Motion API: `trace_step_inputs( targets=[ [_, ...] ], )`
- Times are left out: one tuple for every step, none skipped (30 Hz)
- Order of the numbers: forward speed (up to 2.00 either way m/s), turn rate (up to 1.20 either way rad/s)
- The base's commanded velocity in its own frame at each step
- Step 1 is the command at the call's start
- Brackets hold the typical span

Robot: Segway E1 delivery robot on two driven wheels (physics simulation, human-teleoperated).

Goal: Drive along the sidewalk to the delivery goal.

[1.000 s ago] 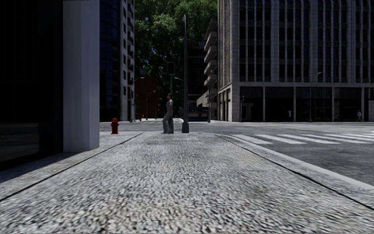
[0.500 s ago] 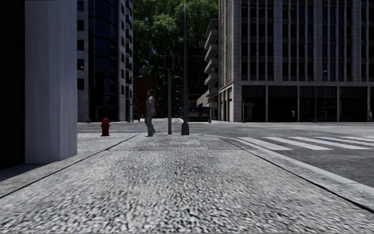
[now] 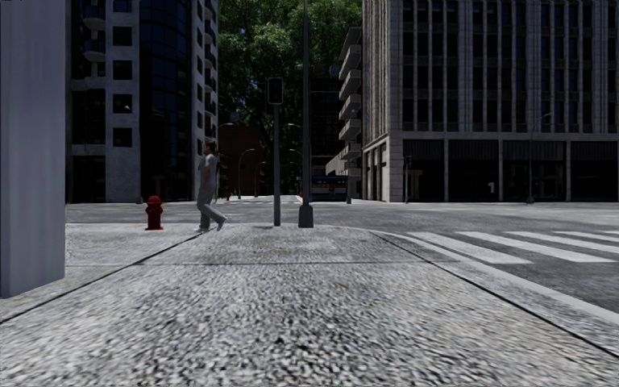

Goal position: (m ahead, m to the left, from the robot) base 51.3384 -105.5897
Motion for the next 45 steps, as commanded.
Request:
trace_step_inputs(
  targets=[
    [2.0, -0.23],
    [2.0, -0.24],
    [2.0, -0.24],
    [2.0, -0.24],
    [2.0, -0.24],
    [2.0, -0.24],
    [2.0, -0.24],
    [2.0, -0.24],
    [2.0, -0.24],
    [2.0, -0.24],
    [2.0, -0.24],
    [2.0, -0.24],
    [2.0, -0.24],
    [2.0, -0.24],
    [2.0, -0.25],
    [2.0, -0.26],
    [2.0, -0.28],
    [2.0, -0.28],
    [2.0, -0.29],
    [2.0, -0.3],
    [2.0, -0.32],
    [1.99, -0.4],
    [1.99, -0.4],
    [1.86, -0.52],
    [1.69, -0.58],
    [1.56, -0.6],
    [1.53, -0.6],
    [1.53, -0.6],
    [1.52, -0.6],
    [1.52, -0.6],
    [1.52, -0.6],
    [1.52, -0.6],
    [1.52, -0.6],
    [1.52, -0.6],
    [1.52, -0.6],
    [1.52, -0.6],
    [1.49, -0.6],
    [1.49, -0.6],
    [1.48, -0.6],
    [1.48, -0.6],
    [1.47, -0.6],
    [1.47, -0.6],
    [1.47, -0.6],
    [1.47, -0.6],
    [1.47, -0.6]
  ],
)
